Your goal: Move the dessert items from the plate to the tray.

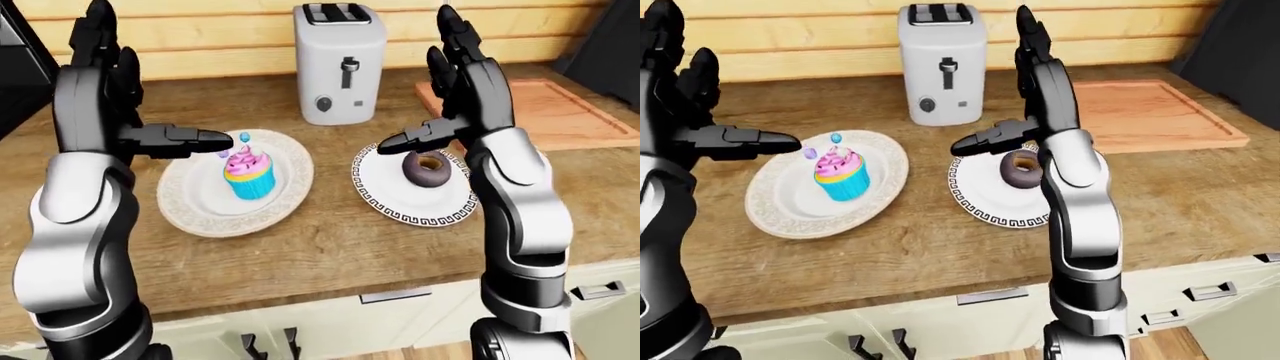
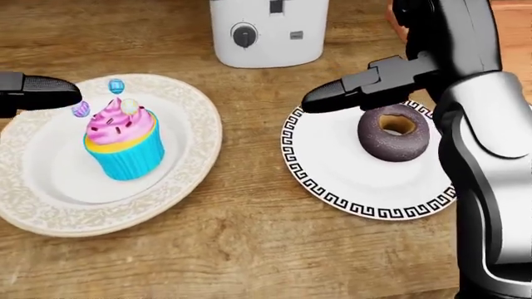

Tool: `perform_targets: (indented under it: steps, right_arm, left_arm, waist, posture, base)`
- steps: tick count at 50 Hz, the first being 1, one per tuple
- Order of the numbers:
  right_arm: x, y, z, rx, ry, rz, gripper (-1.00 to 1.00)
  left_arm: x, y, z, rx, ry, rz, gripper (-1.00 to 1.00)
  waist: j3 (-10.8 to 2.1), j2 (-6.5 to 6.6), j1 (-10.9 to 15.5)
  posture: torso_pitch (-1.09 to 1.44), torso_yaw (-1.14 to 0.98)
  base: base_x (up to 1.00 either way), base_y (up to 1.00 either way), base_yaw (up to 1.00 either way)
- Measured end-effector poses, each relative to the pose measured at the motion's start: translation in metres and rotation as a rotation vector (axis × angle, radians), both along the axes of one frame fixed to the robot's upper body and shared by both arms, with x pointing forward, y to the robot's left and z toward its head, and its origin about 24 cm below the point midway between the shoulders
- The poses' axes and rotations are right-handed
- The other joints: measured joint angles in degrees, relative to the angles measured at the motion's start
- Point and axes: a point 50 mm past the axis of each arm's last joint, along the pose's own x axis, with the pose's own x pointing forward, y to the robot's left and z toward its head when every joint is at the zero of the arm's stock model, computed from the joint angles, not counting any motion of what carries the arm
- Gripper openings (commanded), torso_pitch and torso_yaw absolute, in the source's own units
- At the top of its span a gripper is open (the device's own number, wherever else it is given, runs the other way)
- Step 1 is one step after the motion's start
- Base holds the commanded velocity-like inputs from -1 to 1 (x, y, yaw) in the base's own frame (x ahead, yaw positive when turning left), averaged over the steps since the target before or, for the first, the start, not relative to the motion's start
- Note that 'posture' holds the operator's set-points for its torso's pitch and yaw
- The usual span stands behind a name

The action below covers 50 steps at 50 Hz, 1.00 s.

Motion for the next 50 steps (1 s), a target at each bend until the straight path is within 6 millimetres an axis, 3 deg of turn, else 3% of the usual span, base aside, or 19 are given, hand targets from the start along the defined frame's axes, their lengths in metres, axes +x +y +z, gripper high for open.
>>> perform_targets:
  steps: [6,16,20,24,30,35,50]
  right_arm:
    - [0.002,-0.007,-0.005,-0.009,0.044,-0.040,1.00]
    - [0.017,-0.010,0.018,-0.116,0.107,-0.085,1.00]
    - [0.038,-0.002,0.014,-0.257,0.197,-0.052,1.00]
    - [0.045,0.002,0.013,-0.394,0.265,-0.024,1.00]
    - [0.035,-0.010,0.034,-0.531,0.267,-0.036,1.00]
    - [0.029,-0.021,0.040,-0.600,0.295,-0.039,1.00]
    - [0.027,-0.033,0.013,-0.783,0.408,0.056,1.00]
  left_arm:
    - [0.002,-0.002,-0.006,0.008,0.031,-0.012,1.00]
    - [0.001,0.006,-0.009,-0.011,0.016,0.004,1.00]
    - [0.001,0.006,-0.007,-0.003,0.006,-0.003,1.00]
    - [-0.002,0.005,-0.001,0.003,-0.015,-0.010,1.00]
    - [-0.002,0.007,-0.001,-0.007,-0.006,-0.003,1.00]
    - [-0.001,0.005,-0.002,-0.010,0.000,-0.006,1.00]
    - [-0.002,0.002,0.000,-0.012,-0.006,-0.027,1.00]
  waist:
    - [-0.40,1.59,-0.39]
    - [-0.91,2.00,-0.88]
    - [-0.98,2.02,-1.04]
    - [-0.62,2.22,-0.88]
    - [-0.53,2.33,-0.78]
    - [-0.60,2.24,-0.96]
    - [-0.43,2.61,-1.41]
  posture:
    - [0.00,0.00]
    - [0.00,0.00]
    - [0.00,0.00]
    - [0.00,0.00]
    - [0.00,0.00]
    - [0.00,0.00]
    - [0.00,0.00]
  base:
    - [0.00,0.00,0.00]
    - [0.00,0.00,0.00]
    - [0.00,0.00,0.00]
    - [0.00,0.00,0.00]
    - [0.00,0.00,0.00]
    - [0.00,0.00,0.00]
    - [0.00,0.00,0.00]
